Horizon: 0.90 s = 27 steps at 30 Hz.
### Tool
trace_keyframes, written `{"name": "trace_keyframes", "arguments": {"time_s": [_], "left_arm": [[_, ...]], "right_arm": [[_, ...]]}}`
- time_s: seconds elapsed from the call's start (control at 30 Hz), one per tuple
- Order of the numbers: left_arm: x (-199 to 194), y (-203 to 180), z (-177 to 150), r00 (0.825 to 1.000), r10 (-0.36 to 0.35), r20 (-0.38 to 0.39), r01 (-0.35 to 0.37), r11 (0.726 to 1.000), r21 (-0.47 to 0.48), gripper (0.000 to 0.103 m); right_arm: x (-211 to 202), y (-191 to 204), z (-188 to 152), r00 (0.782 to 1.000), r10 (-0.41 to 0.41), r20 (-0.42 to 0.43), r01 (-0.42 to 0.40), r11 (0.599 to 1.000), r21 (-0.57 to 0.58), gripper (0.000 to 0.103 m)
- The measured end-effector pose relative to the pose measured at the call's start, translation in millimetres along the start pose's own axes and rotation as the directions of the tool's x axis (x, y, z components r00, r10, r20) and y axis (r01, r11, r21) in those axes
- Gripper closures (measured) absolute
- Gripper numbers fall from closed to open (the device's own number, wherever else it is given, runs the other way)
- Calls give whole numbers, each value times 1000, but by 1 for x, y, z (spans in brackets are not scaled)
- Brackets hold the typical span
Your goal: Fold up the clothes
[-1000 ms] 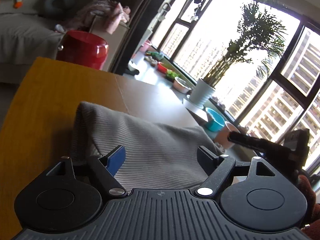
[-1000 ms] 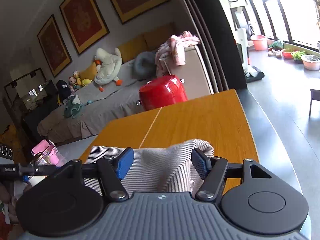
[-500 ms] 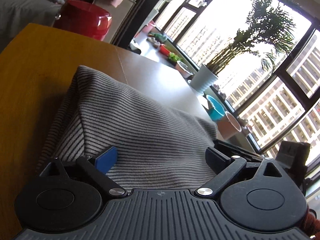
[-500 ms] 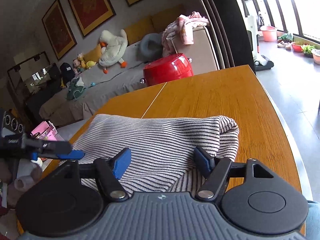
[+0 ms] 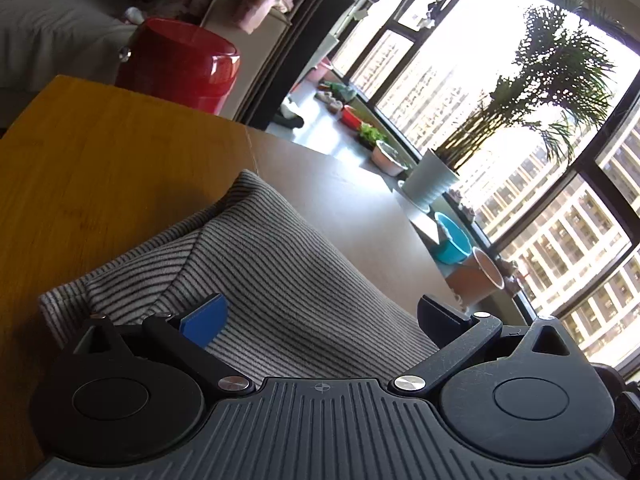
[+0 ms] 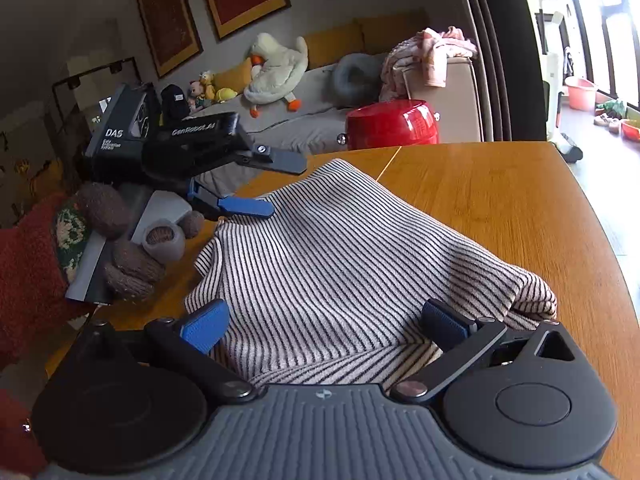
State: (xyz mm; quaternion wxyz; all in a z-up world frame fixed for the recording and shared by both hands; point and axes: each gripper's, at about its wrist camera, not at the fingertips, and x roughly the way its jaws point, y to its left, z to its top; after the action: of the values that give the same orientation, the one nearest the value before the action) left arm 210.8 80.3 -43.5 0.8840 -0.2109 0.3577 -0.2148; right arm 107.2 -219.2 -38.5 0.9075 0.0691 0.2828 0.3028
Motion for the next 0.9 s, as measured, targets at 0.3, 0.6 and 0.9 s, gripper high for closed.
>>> {"name": "trace_keyframes", "arguments": {"time_s": [0.3, 0.6, 0.9], "left_arm": [[-28, -30, -40, 994, -84, -75, 88, 995, 51, 3], [-5, -32, -44, 994, 14, -106, 6, 982, 190, 18], [17, -22, -22, 998, 41, -47, -31, 980, 195, 6]], "right_arm": [[3, -48, 24, 990, -131, 58, 121, 981, 150, 0], [4, -31, -1, 968, -250, -40, 247, 967, -53, 3], [-6, 15, -16, 984, -141, -109, 119, 976, -182, 1]]}}
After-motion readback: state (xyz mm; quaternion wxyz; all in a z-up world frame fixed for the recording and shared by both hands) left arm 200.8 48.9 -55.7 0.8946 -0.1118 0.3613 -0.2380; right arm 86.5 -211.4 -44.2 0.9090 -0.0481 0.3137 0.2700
